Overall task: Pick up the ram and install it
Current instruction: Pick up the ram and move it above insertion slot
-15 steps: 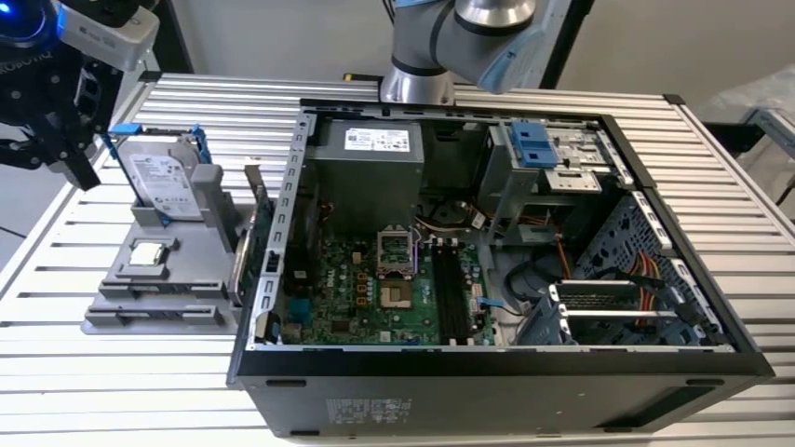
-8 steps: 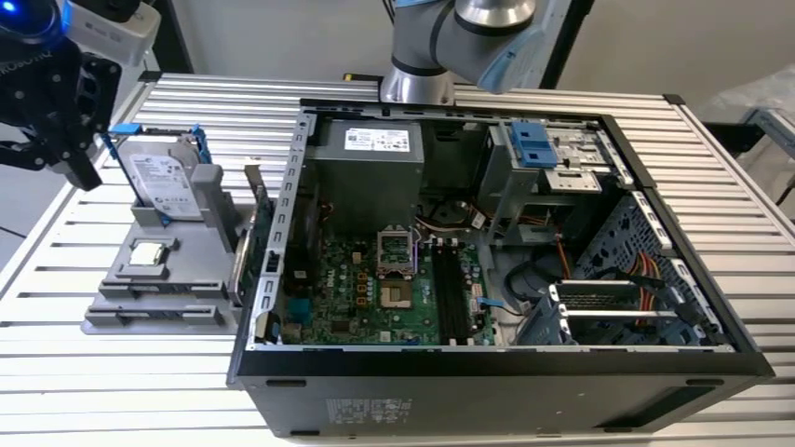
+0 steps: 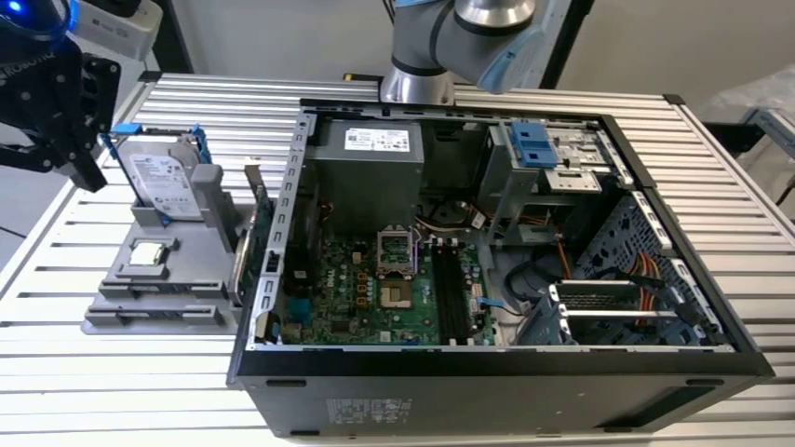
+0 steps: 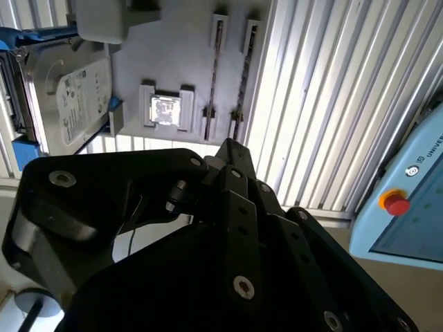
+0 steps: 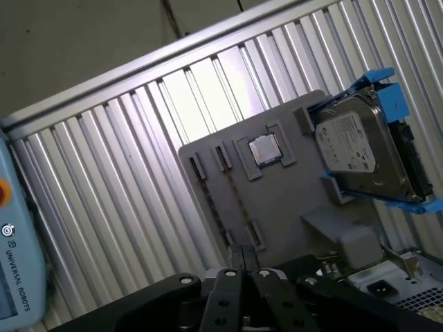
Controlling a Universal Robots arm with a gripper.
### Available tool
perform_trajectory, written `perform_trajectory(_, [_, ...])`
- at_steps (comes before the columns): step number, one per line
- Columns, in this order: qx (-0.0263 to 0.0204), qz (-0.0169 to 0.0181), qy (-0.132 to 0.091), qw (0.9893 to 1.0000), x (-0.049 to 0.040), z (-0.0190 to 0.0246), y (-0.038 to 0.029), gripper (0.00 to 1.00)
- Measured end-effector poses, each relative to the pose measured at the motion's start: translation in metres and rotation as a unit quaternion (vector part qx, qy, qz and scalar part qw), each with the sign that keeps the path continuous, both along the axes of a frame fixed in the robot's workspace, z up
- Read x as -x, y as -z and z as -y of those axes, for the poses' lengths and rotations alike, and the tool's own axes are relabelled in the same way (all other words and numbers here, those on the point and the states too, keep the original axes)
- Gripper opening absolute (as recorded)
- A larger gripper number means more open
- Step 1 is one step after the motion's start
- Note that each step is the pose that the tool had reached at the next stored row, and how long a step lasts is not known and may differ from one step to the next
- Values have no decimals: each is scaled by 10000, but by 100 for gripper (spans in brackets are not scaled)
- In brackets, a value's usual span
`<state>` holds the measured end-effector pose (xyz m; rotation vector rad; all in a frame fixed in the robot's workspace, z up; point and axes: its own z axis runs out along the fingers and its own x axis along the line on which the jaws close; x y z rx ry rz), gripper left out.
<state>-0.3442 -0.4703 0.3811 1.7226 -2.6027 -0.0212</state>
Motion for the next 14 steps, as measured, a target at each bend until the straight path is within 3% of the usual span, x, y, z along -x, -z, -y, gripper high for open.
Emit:
perform_trajectory(6, [-9, 0, -407, 9992, 0, 0, 18, 0])
perform_trajectory(11, [-10, 0, -744, 9972, 0, -2, 30, 0])
perform_trajectory(14, [-10, -1, -961, 9954, 0, -3, 34, 0])
